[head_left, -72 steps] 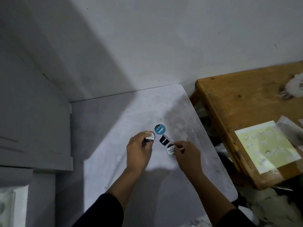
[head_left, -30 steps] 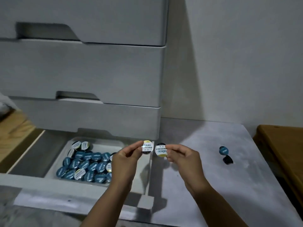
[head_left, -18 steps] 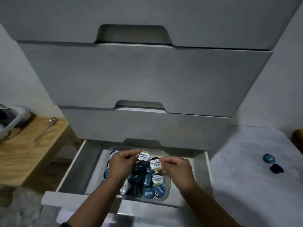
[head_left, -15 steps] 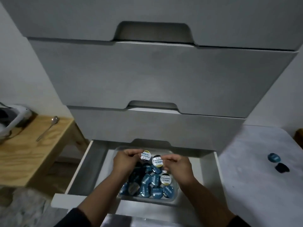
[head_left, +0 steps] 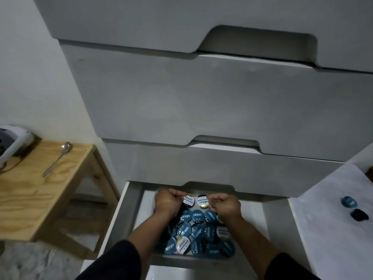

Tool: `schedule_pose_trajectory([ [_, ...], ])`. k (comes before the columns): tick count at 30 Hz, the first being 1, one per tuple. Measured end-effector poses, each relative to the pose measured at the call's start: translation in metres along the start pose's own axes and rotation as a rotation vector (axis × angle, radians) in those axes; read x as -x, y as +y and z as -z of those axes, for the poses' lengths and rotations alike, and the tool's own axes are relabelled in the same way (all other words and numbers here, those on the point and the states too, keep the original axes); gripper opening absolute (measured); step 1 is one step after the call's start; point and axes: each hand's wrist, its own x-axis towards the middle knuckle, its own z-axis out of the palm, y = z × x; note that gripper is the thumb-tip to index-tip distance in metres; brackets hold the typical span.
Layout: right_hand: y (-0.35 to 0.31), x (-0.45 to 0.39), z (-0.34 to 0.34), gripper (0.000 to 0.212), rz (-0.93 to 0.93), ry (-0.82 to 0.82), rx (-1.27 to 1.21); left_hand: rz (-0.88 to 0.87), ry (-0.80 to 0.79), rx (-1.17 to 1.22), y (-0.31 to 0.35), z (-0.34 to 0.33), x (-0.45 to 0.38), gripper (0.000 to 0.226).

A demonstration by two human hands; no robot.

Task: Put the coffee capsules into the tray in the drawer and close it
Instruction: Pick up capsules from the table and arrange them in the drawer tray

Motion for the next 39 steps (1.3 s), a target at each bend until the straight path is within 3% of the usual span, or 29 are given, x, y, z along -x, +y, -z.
schedule_pose_trajectory([
  [9,0.002,-0.020,-0.016,0.026,-0.027,-0.024,0.150,-0.052,0.017,-0.198,0.000,0.001,-0.005,0.017],
  [12,0.008,-0.026,-0.019,0.017,0.018,0.026,0.253,-0.071,0.022,-0.272,0.002,0.002,-0.004,0.016],
  [18,-0.003,-0.011,-0.011,0.005,0.158,-0.058,0.335,-0.108,0.019,-0.360,0.003,0.004,-0.001,0.014],
  [27,-0.003,0.017,-0.007,0.041,0.444,-0.129,0.694,-0.324,-0.136,-0.782,0.002,0.012,0.037,0.030],
  [29,0.001,0.029,-0.006,0.042,0.523,-0.062,0.778,-0.355,-0.123,-0.807,0.001,0.011,0.050,0.032],
  [34,0.012,0.059,0.000,0.025,1.098,0.352,0.905,-0.470,0.017,-0.810,0.001,0.004,0.085,0.040],
  [39,0.029,0.073,0.015,0.035,0.990,0.395,0.934,-0.480,0.102,-0.756,-0.004,-0.007,0.116,0.052],
])
